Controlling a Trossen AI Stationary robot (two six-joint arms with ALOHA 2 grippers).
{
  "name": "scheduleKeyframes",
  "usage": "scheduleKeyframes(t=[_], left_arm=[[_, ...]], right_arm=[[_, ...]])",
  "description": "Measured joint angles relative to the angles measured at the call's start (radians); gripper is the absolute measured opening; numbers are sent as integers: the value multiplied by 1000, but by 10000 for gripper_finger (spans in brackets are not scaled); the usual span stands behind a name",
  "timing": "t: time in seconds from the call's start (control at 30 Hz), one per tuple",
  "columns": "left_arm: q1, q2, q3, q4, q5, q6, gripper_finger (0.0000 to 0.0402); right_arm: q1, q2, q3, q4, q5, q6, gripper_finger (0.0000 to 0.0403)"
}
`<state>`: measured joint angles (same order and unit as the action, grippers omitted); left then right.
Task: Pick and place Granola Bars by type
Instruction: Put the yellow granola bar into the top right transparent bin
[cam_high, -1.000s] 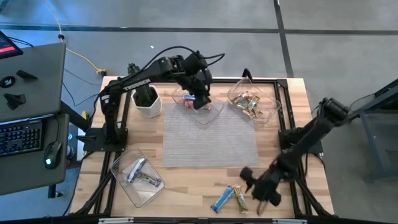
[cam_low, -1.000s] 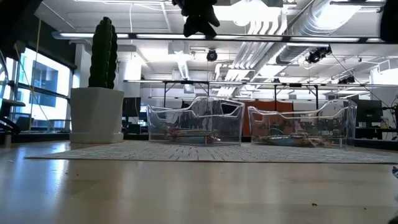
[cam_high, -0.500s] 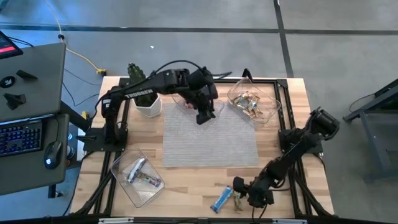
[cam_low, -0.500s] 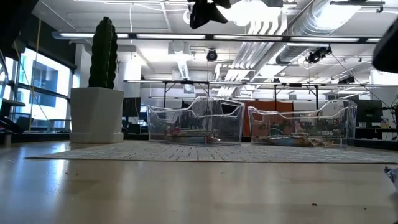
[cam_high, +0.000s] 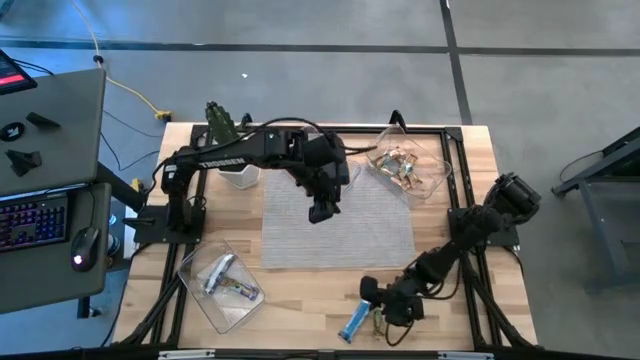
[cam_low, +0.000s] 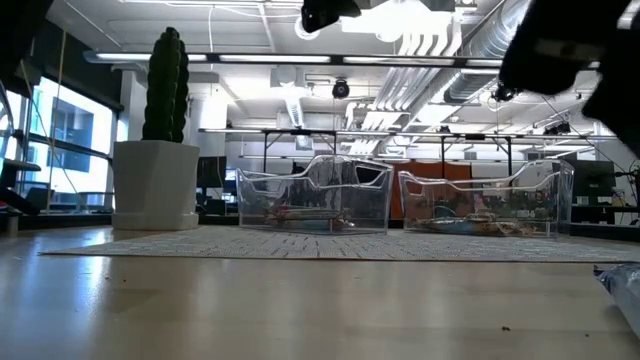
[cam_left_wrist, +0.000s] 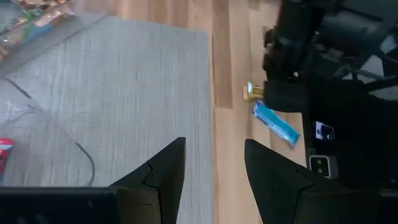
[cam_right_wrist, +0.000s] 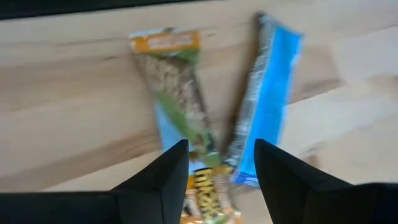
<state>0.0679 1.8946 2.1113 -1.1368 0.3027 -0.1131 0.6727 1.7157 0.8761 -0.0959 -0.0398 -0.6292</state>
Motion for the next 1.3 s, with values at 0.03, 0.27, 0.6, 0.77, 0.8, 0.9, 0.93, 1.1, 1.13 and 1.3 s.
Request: scheduleKeyframes(t=[0.03,0.27,0.6,0.77,0.8,0.9,0.93,1.1,1.13,1.3], left_arm=[[-6,0,0,-3,0,0,158],[-33,0,0,-22,-1,3,158],[-30,0,0,-22,-8,3,158],[-30,-1,0,-21,-8,3,158],[-30,-1,0,-21,-8,3,158],[-30,-1,0,-21,-8,3,158],[-30,-1,0,-21,-8,3,158],[-30,-1,0,-21,-7,-4,158],[-30,-1,0,-20,-2,-13,158],[-29,-7,14,-35,30,-27,158]], right_arm=[[-7,12,0,-1,-24,-3,165],[-11,39,24,-23,-63,-20,165],[17,63,58,-193,-56,0,165],[16,84,62,-192,-62,1,165],[16,84,62,-193,-59,1,163],[16,85,62,-195,-57,5,151],[16,85,62,-195,-57,10,144],[12,83,60,-180,-74,145,101],[11,79,60,-176,-69,186,93],[-19,1,56,-182,-23,297,75]])
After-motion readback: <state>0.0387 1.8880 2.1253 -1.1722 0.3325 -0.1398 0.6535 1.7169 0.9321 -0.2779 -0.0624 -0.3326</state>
